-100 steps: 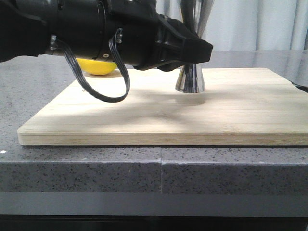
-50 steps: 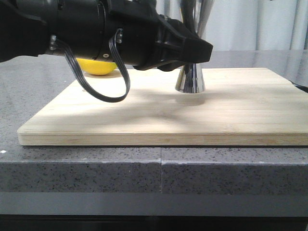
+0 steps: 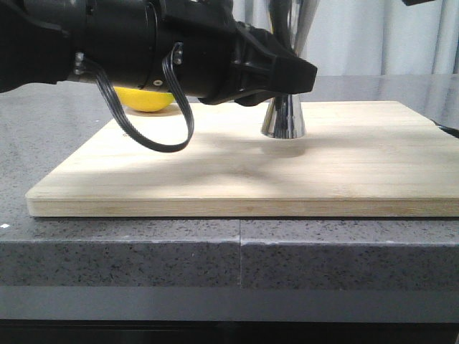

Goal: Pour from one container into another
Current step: 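Tilt the beaker with the right gripper over the jigger cup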

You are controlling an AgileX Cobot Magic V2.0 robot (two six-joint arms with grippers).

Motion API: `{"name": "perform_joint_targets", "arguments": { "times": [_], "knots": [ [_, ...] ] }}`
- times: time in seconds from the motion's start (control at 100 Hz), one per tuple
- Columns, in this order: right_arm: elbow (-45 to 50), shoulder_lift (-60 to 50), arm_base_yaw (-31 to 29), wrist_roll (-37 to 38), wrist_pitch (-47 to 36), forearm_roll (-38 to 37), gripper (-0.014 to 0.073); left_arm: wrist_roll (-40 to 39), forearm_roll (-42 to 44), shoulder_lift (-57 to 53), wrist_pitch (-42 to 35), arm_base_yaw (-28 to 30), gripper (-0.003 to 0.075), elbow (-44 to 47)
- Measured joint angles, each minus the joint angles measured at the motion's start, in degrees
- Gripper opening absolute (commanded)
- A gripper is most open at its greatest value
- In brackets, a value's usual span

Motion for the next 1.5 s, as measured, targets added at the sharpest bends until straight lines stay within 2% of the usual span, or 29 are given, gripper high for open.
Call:
{"name": "perform_joint_targets", "arguments": {
  "times": [1.5],
  "knots": [
    [0.0,0.0,0.0,-0.1,1.4,-9.7,0.0295,-0.1,0.0,0.0,-0.1,0.0,-0.0021,0.0]
  ]
}}
